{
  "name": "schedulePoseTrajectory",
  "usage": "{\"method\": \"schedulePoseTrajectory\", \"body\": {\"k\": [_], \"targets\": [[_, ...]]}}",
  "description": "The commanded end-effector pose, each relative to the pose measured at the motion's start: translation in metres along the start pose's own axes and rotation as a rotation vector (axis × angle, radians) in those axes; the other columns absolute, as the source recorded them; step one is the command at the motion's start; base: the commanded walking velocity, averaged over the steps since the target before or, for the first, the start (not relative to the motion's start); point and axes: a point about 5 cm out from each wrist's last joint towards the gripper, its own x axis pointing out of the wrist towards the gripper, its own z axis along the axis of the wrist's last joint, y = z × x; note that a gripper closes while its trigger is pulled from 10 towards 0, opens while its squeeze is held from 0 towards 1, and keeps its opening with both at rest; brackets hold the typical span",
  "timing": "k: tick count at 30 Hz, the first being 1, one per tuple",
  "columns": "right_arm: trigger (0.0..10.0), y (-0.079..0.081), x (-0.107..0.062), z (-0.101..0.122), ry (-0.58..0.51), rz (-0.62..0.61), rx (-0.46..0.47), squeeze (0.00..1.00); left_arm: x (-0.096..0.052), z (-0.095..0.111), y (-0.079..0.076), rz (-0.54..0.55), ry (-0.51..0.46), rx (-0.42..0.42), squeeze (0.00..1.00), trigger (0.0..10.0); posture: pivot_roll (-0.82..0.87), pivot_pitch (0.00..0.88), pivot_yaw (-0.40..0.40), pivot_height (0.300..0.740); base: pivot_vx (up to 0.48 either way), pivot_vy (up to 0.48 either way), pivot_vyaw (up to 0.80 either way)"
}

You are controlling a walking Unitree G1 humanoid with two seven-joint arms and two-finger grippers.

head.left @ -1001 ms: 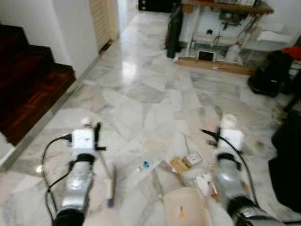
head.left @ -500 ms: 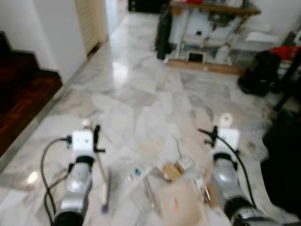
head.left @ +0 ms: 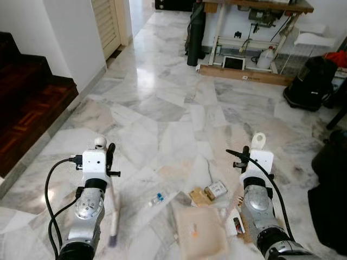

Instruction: Sweep floor

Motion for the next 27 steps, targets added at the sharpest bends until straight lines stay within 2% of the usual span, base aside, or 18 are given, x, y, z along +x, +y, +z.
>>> {"method": "schedulePoseTrajectory", "body": {"k": [1, 8, 27], "targets": [[10.0, -0.0037, 0.0039, 0.0055, -0.022, -0.010, -0.005, 0.00, 0.0034, 0.0065, -0.0028, -0.014, -0.029, -0.012, 0.00, 10.0, 0.09, 0.000, -0.011, 0.740, 0.000, 0.000, 0.00], [10.0, -0.0037, 0.0046, 0.0056, -0.016, -0.008, 0.001, 0.00, 0.0040, 0.0065, -0.0032, -0.012, -0.028, -0.009, 0.00, 10.0, 0.09, 0.000, -0.013, 0.740, 0.000, 0.000, -0.19], [10.0, -0.0051, 0.0051, 0.0055, -0.016, -0.009, -0.017, 0.00, 0.0040, 0.0069, -0.0051, -0.015, -0.032, -0.011, 0.00, 10.0, 0.09, 0.000, -0.016, 0.740, 0.000, 0.000, 0.00]]}}
